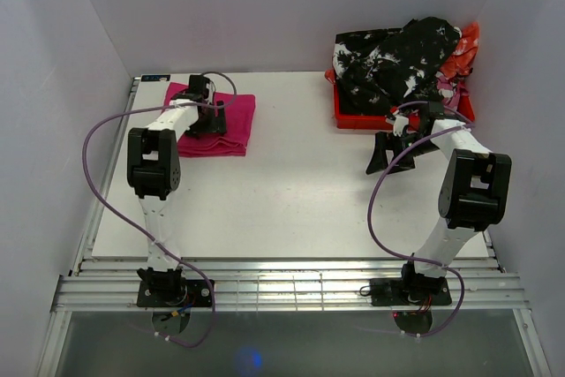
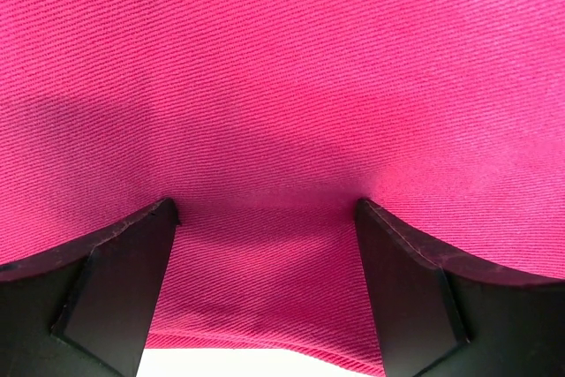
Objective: Fold and stack the trousers
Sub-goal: Neatly place the folded trousers to the corner
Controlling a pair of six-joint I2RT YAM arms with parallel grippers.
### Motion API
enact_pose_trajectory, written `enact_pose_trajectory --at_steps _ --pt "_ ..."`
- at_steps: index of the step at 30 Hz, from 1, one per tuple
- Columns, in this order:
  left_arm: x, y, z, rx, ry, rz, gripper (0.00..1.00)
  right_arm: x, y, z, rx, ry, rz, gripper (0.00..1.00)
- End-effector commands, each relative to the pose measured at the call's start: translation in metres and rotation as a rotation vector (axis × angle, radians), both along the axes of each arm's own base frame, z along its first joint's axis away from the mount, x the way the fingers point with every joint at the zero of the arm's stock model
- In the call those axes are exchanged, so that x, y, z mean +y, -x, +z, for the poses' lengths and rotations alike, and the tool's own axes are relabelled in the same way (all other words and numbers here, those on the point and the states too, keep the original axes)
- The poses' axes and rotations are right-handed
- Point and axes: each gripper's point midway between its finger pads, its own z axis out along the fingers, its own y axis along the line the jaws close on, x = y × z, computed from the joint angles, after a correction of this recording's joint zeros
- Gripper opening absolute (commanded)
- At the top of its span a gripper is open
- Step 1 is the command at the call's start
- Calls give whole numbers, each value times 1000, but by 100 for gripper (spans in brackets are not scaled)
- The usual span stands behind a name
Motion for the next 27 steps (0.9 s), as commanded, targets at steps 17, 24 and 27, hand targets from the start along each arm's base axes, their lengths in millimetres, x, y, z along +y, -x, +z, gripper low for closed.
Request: enact_pose_trajectory --at_steps 17,24,27 --pt "108 -39 -98 155 -13 98 89 -37 9 -2 11 129 75 98" --pt "113 -66 -96 100 -11 89 89 -41 7 -4 24 151 89 98" --pt "114 -71 -97 90 -12 91 90 -42 8 -4 26 155 92 98"
